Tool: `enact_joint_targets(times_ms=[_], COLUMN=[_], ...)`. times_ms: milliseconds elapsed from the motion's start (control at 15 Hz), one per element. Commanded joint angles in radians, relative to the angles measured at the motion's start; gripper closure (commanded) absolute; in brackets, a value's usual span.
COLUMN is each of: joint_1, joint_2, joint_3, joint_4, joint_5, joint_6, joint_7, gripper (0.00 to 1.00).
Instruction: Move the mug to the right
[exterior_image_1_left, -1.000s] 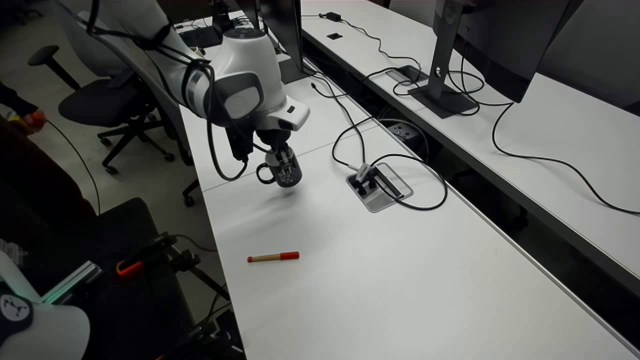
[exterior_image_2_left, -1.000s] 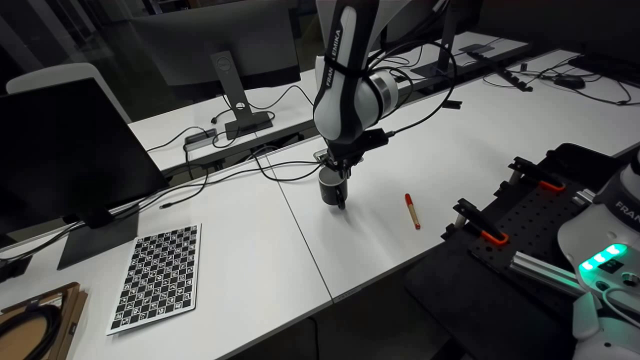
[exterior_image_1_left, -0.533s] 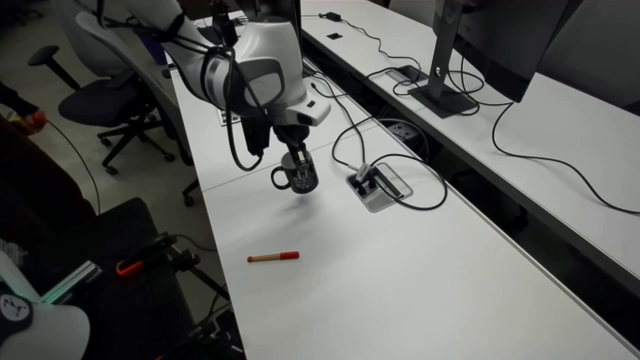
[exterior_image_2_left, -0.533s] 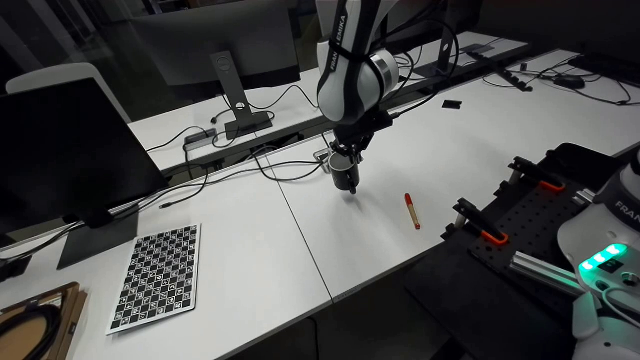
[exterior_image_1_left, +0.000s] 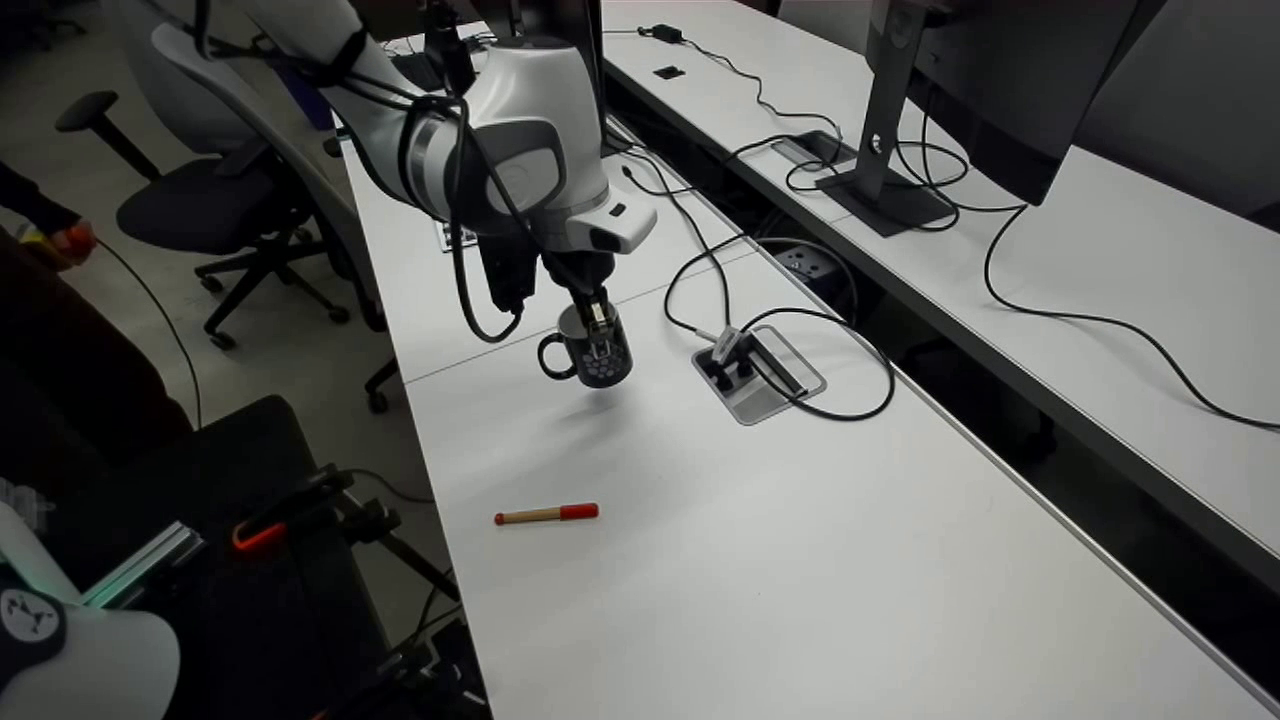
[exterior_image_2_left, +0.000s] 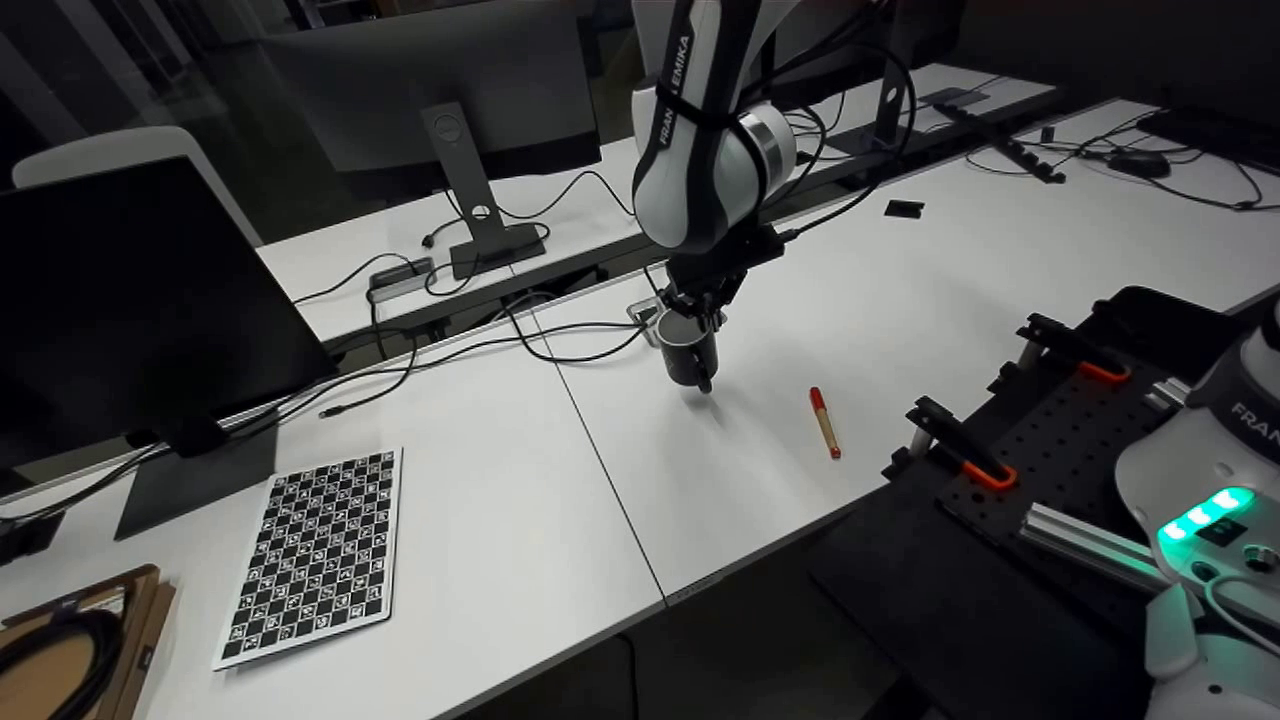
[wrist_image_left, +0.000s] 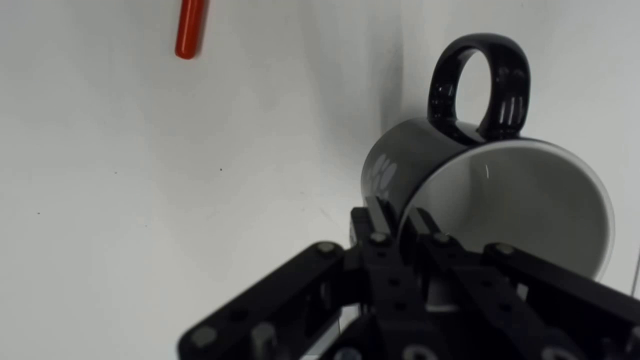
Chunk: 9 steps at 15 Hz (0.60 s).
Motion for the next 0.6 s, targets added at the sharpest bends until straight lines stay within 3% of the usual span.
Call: enact_joint_targets(times_ms=[0, 533], joint_1=[-0.054, -0.286], joint_2=[0.009, 0.055], joint_3=[0.020, 0.037], joint_4=[0.028, 0.148], joint_5=[0.001, 0.115], joint_6=[-0.034, -0.185], joint_7=[0.023, 0.048], gripper=[0.98, 0.98])
